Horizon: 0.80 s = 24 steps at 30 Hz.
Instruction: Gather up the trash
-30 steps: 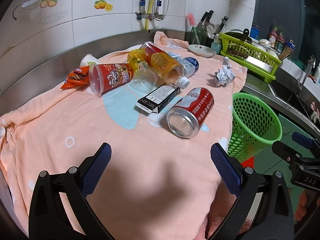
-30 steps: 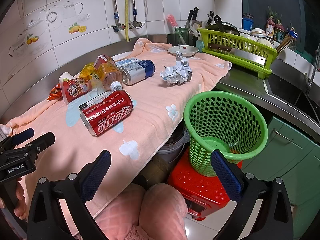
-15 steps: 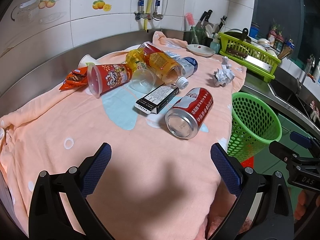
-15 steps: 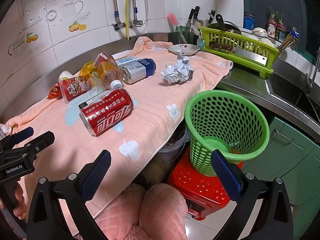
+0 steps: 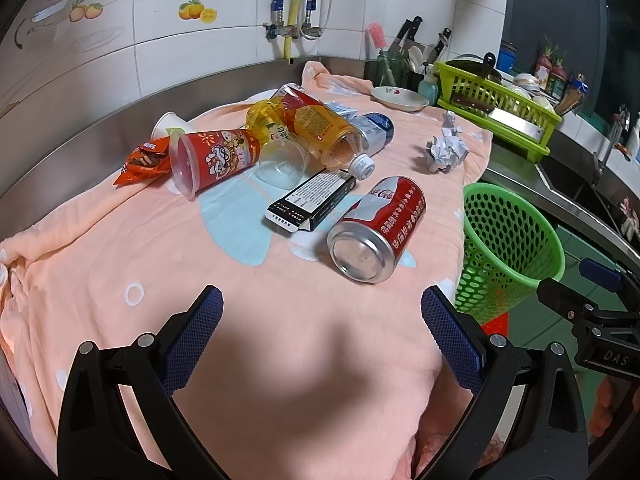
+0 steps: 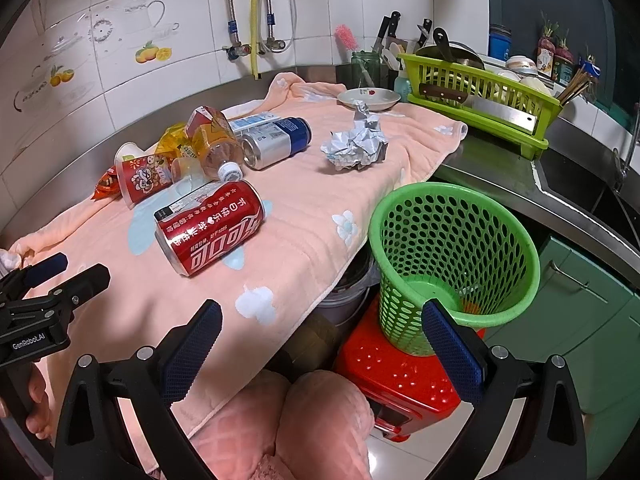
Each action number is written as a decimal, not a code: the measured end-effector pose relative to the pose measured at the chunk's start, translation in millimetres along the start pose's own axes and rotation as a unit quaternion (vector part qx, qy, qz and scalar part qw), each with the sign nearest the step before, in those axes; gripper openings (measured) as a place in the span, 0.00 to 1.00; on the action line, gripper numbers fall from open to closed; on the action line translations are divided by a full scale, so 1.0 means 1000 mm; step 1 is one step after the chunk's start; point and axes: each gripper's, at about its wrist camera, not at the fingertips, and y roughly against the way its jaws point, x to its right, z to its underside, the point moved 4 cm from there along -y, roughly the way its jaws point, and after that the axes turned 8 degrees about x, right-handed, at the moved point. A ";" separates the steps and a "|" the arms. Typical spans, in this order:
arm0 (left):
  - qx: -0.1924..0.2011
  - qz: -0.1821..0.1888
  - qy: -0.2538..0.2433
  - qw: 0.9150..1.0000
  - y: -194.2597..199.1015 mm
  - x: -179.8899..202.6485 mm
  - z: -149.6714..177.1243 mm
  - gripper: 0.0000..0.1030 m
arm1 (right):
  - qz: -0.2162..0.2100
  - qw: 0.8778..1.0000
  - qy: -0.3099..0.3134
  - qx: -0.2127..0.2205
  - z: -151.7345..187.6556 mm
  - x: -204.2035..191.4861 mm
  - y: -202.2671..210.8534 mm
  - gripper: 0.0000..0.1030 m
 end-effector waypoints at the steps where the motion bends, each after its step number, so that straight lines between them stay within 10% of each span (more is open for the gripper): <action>1: 0.000 0.001 -0.001 1.000 0.000 -0.001 0.000 0.95 | 0.000 1.000 0.000 -0.001 -0.002 0.001 -0.002 0.94; 24: -0.023 0.032 -0.012 0.999 -0.034 0.003 -0.023 0.95 | -0.025 1.000 0.009 0.006 -0.063 0.039 -0.056 0.94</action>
